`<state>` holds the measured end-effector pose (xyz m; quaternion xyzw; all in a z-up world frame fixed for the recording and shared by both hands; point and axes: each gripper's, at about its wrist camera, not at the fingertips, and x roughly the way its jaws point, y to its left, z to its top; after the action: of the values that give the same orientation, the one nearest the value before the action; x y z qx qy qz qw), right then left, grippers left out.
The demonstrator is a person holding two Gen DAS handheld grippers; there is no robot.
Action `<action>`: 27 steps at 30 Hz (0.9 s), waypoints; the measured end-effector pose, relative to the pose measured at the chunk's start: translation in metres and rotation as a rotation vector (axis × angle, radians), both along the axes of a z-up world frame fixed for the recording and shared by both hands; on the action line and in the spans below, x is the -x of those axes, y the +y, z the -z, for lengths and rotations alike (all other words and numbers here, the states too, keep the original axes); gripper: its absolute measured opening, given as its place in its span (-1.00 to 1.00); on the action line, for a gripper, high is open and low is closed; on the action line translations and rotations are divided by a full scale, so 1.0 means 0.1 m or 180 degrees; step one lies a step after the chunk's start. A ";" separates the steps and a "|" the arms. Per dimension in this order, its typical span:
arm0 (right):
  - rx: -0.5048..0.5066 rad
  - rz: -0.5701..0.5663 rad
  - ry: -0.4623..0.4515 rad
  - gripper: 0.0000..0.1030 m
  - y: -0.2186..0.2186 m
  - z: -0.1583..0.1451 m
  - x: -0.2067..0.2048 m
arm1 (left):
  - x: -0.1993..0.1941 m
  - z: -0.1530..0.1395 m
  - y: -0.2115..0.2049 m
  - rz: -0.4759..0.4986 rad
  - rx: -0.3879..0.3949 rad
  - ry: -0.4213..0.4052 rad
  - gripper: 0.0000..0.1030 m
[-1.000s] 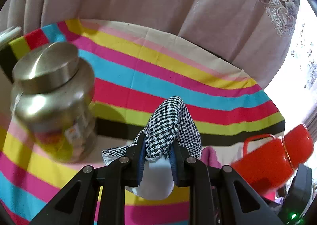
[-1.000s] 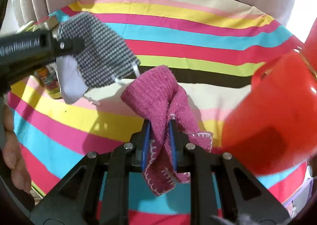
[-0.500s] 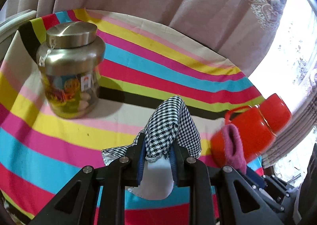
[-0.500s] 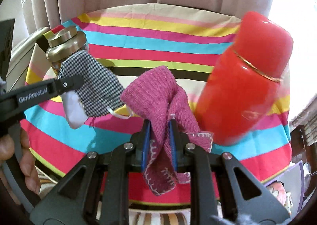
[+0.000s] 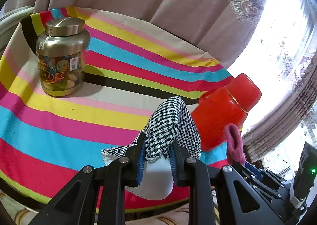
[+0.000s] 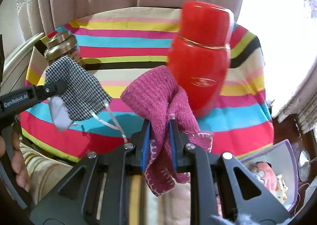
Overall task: Organize soft objects
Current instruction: 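Lift the mask with the left tool while the right tool lifts the magenta glove, then carry the mask and magenta glove into the white box and open both tools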
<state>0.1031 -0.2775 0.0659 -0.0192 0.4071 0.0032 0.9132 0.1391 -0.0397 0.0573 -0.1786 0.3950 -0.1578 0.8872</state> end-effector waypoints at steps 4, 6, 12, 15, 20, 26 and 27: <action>0.0012 0.0114 0.0009 -0.57 -0.20 0.00 0.18 | 0.11 -0.05 -0.11 0.0075 0.0048 -0.0020 -0.55; 0.0018 0.0181 0.0008 -0.57 -0.32 -0.02 0.29 | 0.18 -0.09 -0.21 0.0138 0.0075 -0.0036 -0.55; 0.0042 0.0426 0.0004 -0.57 -0.74 -0.07 0.66 | 0.36 -0.21 -0.58 0.0420 0.0139 -0.0073 -0.55; 0.0062 0.0599 -0.0017 -0.57 -1.02 -0.12 0.87 | 0.48 -0.26 -0.80 0.0570 0.0159 -0.0090 -0.55; 0.0066 0.0934 -0.0034 -0.57 -1.48 -0.18 1.21 | 0.70 -0.37 -1.21 0.0858 0.0220 -0.0122 -0.55; 0.0093 0.1258 -0.0050 -0.57 -1.95 -0.25 1.57 | 0.90 -0.41 -1.72 0.1181 0.0278 -0.0058 -0.55; 0.0106 0.1300 -0.0043 -0.57 -2.01 -0.26 1.62 | 0.95 -0.43 -1.82 0.1241 0.0275 -0.0048 -0.55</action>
<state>-0.0591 -0.4781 0.0915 0.0486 0.3964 -0.1889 0.8971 0.0441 -0.2218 0.1001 -0.1354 0.4083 -0.3447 0.8343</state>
